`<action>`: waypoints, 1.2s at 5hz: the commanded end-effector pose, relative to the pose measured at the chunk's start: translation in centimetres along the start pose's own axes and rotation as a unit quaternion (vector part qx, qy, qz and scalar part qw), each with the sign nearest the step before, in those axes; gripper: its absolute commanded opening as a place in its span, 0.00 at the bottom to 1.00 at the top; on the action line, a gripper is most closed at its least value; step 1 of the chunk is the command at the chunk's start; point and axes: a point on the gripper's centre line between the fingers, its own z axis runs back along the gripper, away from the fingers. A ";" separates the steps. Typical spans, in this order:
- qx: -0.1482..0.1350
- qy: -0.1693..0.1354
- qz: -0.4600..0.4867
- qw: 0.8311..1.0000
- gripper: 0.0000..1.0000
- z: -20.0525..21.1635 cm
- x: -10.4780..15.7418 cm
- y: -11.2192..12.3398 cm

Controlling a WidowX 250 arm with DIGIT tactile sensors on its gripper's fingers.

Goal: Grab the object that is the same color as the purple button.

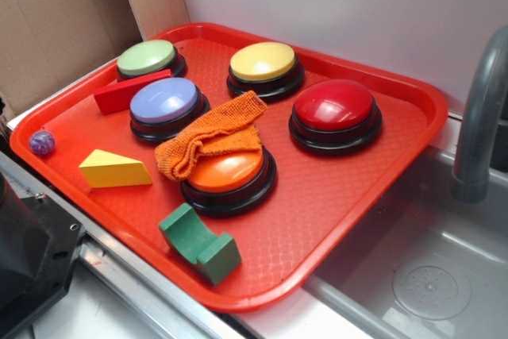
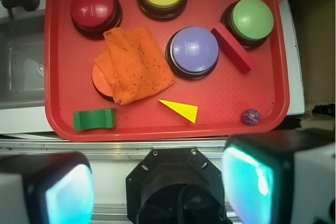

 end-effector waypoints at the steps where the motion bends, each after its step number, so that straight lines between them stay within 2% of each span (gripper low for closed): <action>1: 0.000 0.000 0.000 1.000 1.00 0.0 0.0 0.0; 3: -0.015 -0.029 -0.017 0.999 1.00 -1.5 0.4 2.4; 5: 0.006 -0.027 0.013 1.000 1.00 -4.4 0.9 5.7; 6: 0.010 -0.041 0.005 0.999 1.00 -6.7 1.3 7.0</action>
